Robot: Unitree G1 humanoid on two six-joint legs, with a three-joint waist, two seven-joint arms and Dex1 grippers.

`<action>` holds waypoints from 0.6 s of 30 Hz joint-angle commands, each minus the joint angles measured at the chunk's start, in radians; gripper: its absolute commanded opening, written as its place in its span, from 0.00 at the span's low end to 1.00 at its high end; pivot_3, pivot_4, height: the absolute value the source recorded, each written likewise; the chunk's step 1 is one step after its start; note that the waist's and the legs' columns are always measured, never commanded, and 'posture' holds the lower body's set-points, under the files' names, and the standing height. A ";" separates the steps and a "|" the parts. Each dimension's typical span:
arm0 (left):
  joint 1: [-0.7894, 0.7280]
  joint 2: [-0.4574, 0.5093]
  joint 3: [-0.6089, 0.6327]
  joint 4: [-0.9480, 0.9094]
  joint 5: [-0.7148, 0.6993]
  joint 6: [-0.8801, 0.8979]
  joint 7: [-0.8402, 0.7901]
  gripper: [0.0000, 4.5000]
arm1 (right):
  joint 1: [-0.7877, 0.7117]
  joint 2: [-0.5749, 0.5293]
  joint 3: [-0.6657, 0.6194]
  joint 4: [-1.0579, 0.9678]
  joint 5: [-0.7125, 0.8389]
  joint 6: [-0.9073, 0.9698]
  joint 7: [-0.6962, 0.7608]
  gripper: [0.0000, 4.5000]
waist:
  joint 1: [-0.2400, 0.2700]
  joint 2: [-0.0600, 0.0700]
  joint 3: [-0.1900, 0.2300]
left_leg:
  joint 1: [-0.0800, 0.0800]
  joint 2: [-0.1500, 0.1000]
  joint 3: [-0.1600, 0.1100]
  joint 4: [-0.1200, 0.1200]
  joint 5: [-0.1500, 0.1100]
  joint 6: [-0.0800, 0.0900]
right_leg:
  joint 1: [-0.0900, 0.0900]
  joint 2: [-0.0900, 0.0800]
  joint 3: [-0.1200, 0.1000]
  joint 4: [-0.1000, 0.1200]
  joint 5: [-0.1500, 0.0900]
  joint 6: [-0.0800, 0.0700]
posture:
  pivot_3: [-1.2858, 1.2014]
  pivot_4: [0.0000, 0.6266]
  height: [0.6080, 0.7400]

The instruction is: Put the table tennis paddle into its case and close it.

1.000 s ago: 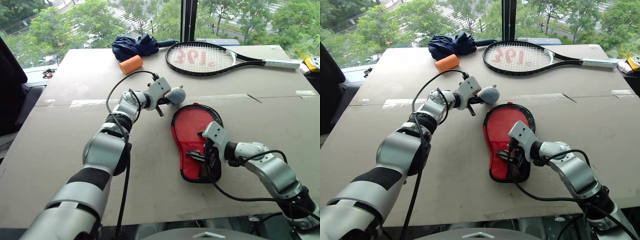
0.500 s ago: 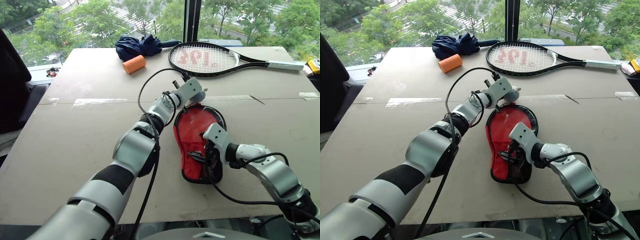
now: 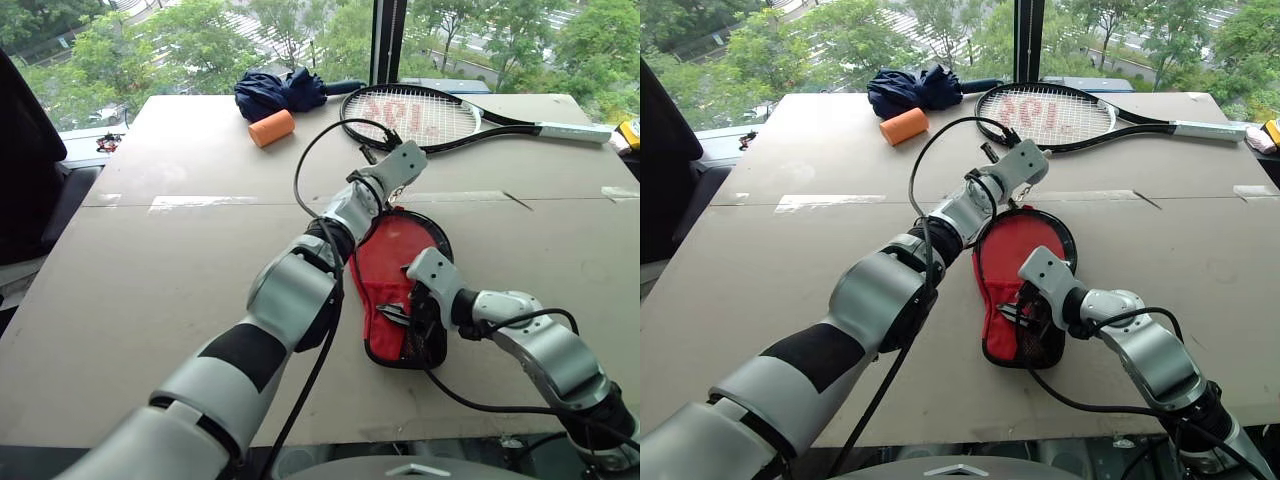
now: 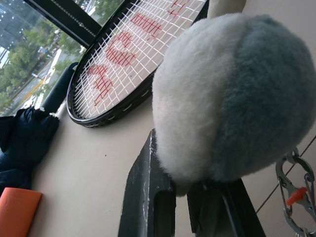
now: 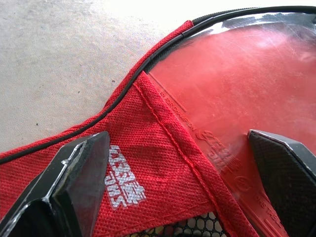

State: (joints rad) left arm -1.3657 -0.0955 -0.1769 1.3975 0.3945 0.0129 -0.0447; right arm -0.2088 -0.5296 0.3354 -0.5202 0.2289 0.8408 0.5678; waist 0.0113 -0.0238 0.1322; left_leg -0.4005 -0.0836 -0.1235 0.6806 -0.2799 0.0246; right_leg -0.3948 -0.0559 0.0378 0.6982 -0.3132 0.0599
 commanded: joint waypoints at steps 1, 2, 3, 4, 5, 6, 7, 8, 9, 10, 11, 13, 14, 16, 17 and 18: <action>-0.081 -0.066 0.078 -0.034 -0.079 -0.052 -0.027 0.03 | 0.066 0.009 0.067 0.070 0.018 0.073 0.017 1.00 | 0.000 0.000 0.000 | 0.000 0.000 0.000 0.000 0.000 0.000 | 0.000 0.000 0.000 0.000 0.000 0.000 | 0.52 0.24 1.00; -0.090 -0.090 0.113 -0.039 -0.116 -0.062 -0.057 0.03 | 0.069 0.014 0.065 0.071 0.019 0.073 0.014 1.00 | 0.000 0.000 0.000 | 0.000 0.000 0.000 0.000 0.000 0.000 | 0.000 0.000 0.000 0.000 0.000 0.000 | 0.52 0.24 1.00; -0.096 -0.112 0.149 -0.043 -0.156 -0.074 -0.107 0.03 | 0.070 0.019 0.063 0.072 0.020 0.073 0.012 1.00 | 0.000 0.000 0.000 | 0.000 0.000 0.000 0.000 0.000 0.000 | 0.000 0.000 0.000 0.000 0.000 0.000 | 0.52 0.24 1.00; -0.099 -0.130 0.173 -0.047 -0.184 -0.088 -0.160 0.03 | 0.071 0.022 0.062 0.072 0.020 0.075 0.010 1.00 | 0.000 0.000 0.000 | 0.000 0.000 0.000 0.000 0.000 0.000 | 0.000 0.000 0.000 0.000 0.000 0.000 | 0.52 0.24 1.00; -0.099 -0.139 0.183 -0.048 -0.196 -0.098 -0.199 0.03 | 0.071 0.024 0.062 0.071 0.019 0.076 0.009 1.00 | -0.001 0.000 0.000 | 0.000 0.000 0.000 0.000 0.000 0.000 | 0.000 0.000 0.000 0.000 0.000 0.000 | 0.52 0.24 1.00; -0.098 -0.147 0.187 -0.050 -0.203 -0.107 -0.232 0.03 | 0.071 0.025 0.062 0.072 0.018 0.076 0.009 1.00 | -0.005 0.001 0.000 | 0.000 0.000 0.001 0.000 0.000 0.000 | 0.000 0.000 0.000 0.000 0.000 0.000 | 0.52 0.24 1.00; -0.096 -0.156 0.193 -0.052 -0.216 -0.116 -0.277 0.03 | 0.071 0.028 0.062 0.071 0.017 0.077 0.008 1.00 | -0.007 0.001 0.000 | 0.000 0.000 0.002 -0.001 0.000 0.000 | 0.000 0.000 0.000 0.001 0.000 0.000 | 0.52 0.24 1.00; -0.094 -0.163 0.202 -0.054 -0.229 -0.123 -0.324 0.03 | 0.071 0.029 0.062 0.072 0.016 0.077 0.009 1.00 | -0.008 0.001 0.000 | 0.000 0.001 0.001 -0.001 0.000 0.000 | -0.001 0.000 0.000 0.001 0.000 0.000 | 0.52 0.24 1.00; -0.090 -0.172 0.211 -0.057 -0.247 -0.134 -0.391 0.03 | 0.071 0.030 0.062 0.073 0.016 0.077 0.009 1.00 | -0.008 0.001 0.000 | 0.000 0.001 0.001 -0.001 0.000 0.000 | -0.001 0.000 0.000 0.001 0.000 0.000 | 0.52 0.24 1.00; -0.084 -0.180 0.213 -0.061 -0.262 -0.148 -0.465 0.03 | 0.070 0.031 0.062 0.074 0.016 0.076 0.010 1.00 | -0.007 0.001 0.000 | 0.000 0.001 0.001 -0.001 0.000 0.000 | -0.001 0.000 0.000 0.001 0.000 0.000 | 0.52 0.24 1.00; -0.078 -0.185 0.216 -0.065 -0.274 -0.154 -0.524 0.03 | 0.070 0.032 0.063 0.075 0.015 0.075 0.010 1.00 | -0.006 0.001 0.000 | 0.000 0.000 0.001 -0.001 0.000 0.000 | 0.000 0.000 0.000 0.000 0.000 0.000 | 0.52 0.24 1.00; -0.069 -0.187 0.214 -0.068 -0.284 -0.167 -0.598 0.03 | 0.069 0.033 0.062 0.077 0.015 0.074 0.012 1.00 | -0.008 0.001 0.000 | 0.000 0.000 0.001 -0.001 0.000 0.000 | 0.000 0.000 -0.001 0.000 0.000 0.000 | 0.52 0.24 1.00; -0.067 -0.186 0.212 -0.068 -0.285 -0.169 -0.608 0.03 | 0.069 0.033 0.061 0.078 0.015 0.074 0.013 1.00 | -0.008 0.001 0.000 | 0.000 0.000 0.001 -0.001 0.000 0.000 | 0.000 0.000 -0.001 0.000 0.000 0.000 | 0.52 0.24 1.00; -0.067 -0.181 0.223 -0.066 -0.295 -0.155 -0.606 0.03 | 0.069 0.034 0.059 0.080 0.016 0.074 0.014 1.00 | -0.009 0.001 0.000 | 0.000 0.001 0.001 -0.001 0.000 0.000 | 0.000 0.001 -0.001 0.000 0.000 0.000 | 0.52 0.24 1.00; -0.068 -0.176 0.233 -0.066 -0.304 -0.147 -0.607 0.03 | 0.068 0.034 0.058 0.081 0.015 0.073 0.015 1.00 | -0.010 0.001 0.000 | 0.000 0.001 0.001 -0.001 0.000 0.000 | 0.000 0.001 -0.001 0.000 0.000 0.000 | 0.52 0.24 1.00; -0.068 -0.164 0.246 -0.065 -0.318 -0.133 -0.627 0.03 | 0.068 0.034 0.058 0.082 0.015 0.072 0.015 1.00 | -0.010 0.001 0.000 | 0.000 0.001 0.001 -0.001 0.000 0.000 | 0.000 0.001 0.000 0.000 0.000 0.000 | 0.52 0.24 1.00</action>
State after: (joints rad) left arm -1.4019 -0.1789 0.0312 1.3974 0.1365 -0.0963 -0.6287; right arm -0.1966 -0.4964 0.3308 -0.5242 0.2236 0.8410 0.5586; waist 0.0012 -0.0230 0.1318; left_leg -0.4004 -0.0831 -0.1221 0.6795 -0.2799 0.0245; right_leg -0.3952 -0.0553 0.0374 0.6985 -0.3132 0.0599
